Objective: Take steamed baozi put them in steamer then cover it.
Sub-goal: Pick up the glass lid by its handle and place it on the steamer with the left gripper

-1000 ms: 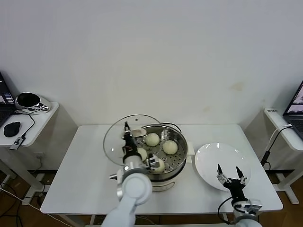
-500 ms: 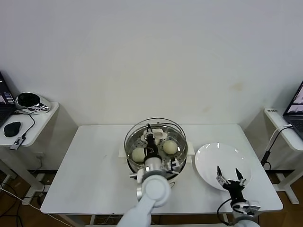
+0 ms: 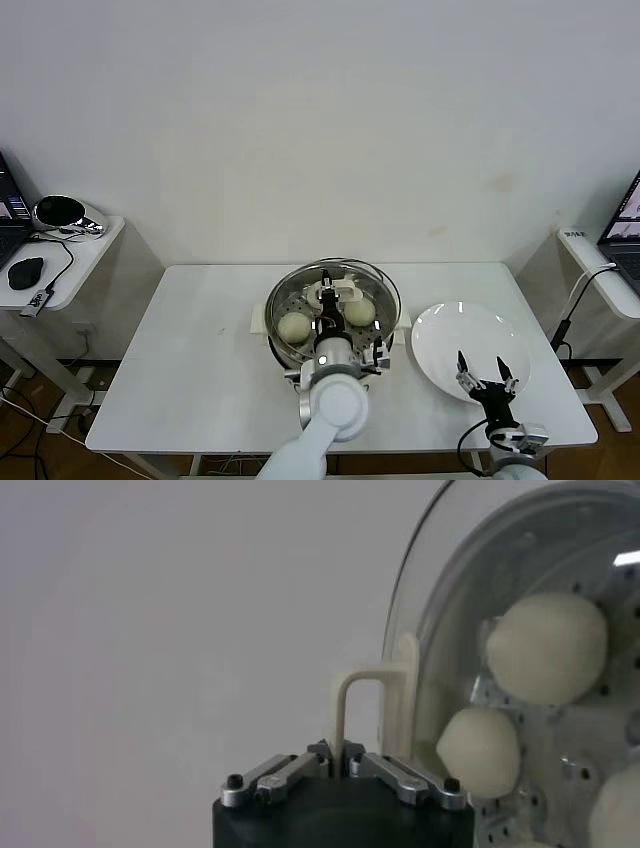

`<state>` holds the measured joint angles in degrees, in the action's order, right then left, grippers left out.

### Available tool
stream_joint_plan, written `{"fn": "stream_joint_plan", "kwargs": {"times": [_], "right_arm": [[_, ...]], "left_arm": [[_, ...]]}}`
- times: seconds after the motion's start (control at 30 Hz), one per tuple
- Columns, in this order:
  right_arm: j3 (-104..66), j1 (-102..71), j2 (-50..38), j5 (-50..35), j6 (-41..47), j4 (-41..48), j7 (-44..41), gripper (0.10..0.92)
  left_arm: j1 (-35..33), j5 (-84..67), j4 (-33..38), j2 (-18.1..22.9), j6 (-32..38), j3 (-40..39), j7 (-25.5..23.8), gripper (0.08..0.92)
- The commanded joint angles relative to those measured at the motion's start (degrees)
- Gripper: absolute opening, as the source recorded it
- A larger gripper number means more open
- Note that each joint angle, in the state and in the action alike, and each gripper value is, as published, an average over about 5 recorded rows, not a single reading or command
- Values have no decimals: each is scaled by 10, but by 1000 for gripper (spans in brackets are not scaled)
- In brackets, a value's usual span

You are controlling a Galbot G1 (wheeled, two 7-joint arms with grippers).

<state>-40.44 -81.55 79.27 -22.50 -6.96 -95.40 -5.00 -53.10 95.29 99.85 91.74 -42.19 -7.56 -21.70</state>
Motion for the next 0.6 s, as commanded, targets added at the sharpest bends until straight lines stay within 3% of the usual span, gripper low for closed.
{"fn": "stream_joint_plan", "kwargs": {"times": [0.03,0.6], "right_arm": [[0,1,-1,2,-1,3,0,823],[2,1,1,4,-5,7,-1,823]], "left_arm": [[-1,7,-4,2,-26,0,-12,142],[-8,12,-14,1,-25,10,-16,142]]}}
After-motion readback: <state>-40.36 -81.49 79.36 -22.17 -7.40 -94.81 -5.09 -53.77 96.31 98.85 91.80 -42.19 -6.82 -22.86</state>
